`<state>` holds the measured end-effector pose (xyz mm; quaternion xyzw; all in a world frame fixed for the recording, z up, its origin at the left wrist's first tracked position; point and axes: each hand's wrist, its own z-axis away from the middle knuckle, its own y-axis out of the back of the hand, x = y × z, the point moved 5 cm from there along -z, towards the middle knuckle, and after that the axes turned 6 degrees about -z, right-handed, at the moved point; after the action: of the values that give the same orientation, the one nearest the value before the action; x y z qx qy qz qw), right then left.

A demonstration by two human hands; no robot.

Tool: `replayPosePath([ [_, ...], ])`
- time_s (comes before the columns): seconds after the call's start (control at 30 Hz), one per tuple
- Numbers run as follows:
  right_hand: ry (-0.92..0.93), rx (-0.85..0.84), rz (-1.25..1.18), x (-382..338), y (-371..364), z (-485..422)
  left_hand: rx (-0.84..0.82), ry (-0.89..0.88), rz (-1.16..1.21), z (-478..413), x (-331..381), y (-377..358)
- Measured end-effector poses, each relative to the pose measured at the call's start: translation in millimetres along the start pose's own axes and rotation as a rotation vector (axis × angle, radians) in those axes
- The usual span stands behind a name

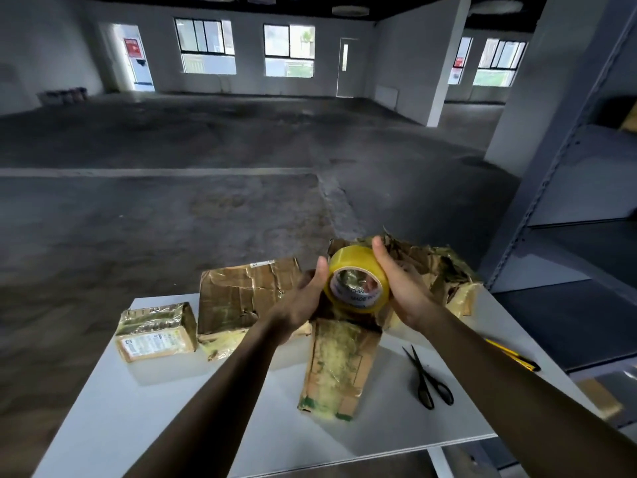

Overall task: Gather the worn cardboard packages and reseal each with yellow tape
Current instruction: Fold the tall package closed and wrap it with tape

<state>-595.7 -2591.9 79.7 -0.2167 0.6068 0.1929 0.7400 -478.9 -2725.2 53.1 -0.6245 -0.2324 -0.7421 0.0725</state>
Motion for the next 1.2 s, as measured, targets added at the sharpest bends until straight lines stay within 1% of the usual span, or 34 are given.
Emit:
replayPosePath([
  [0.07,0.001,-0.056,0.0,-5.4,-7.6,10.4,0.015,-0.025,-0.065,3.9,-1.3,-1.3],
  [0.13,0.02,-0.075,0.021,-8.3,-9.1,13.2,0.024,-0.005,-0.198,5.3,-6.8,-3.4],
  [0.2,0.02,-0.056,0.024,-9.4,-10.5,12.3,0.116,0.034,-0.332,2.4,-17.7,-4.5],
  [0.27,-0.022,-0.026,0.079,-5.1,-14.2,7.2,0.199,0.064,-0.386,-0.7,-25.0,-10.2],
  [0.3,-0.037,0.003,0.112,3.0,-12.4,-3.2,0.238,0.086,-0.424,6.1,-16.6,-16.0],
  [0.4,-0.028,0.019,0.109,33.7,-9.7,-41.1,0.345,0.225,-0.601,18.9,-4.8,-31.6],
  [0.43,-0.026,0.014,0.111,19.5,-15.4,-21.7,0.386,0.26,-0.637,19.8,-5.1,-35.6],
  [0.5,0.008,0.012,0.144,5.5,-17.8,-9.1,0.479,0.29,-0.654,19.5,-3.8,-39.7],
  [0.6,0.076,-0.005,0.23,-5.8,-16.1,-10.1,0.507,0.307,-0.661,17.0,-2.7,-45.1],
  [0.7,0.182,-0.008,0.249,-25.7,-5.2,-16.2,0.553,0.273,-0.777,16.3,-3.7,-46.2],
  [0.77,0.237,-0.057,0.345,-36.1,8.8,-21.4,0.531,0.283,-0.791,18.3,-4.6,-47.3],
  [0.87,0.326,-0.095,0.453,-41.8,35.1,-23.4,0.43,0.272,-0.867,18.4,-1.0,-49.1],
  [0.93,0.328,-0.121,0.512,-30.5,53.9,-26.2,0.365,0.252,-0.901,17.6,0.2,-49.9],
  [0.97,0.299,-0.15,0.531,-20.5,62.0,-26.4,0.329,0.251,-0.892,17.5,-0.2,-49.5],
  [1.1,0.23,-0.183,0.463,19.9,83.5,-33.8,0.124,0.257,-0.881,18.0,7.5,-51.8],
  [1.17,0.205,-0.213,0.395,32.5,84.4,-34.6,0.066,0.256,-0.919,15.7,9.0,-51.9],
  [1.2,0.196,-0.222,0.379,35.0,83.5,-32.8,0.064,0.263,-0.934,13.6,6.6,-51.2],
])
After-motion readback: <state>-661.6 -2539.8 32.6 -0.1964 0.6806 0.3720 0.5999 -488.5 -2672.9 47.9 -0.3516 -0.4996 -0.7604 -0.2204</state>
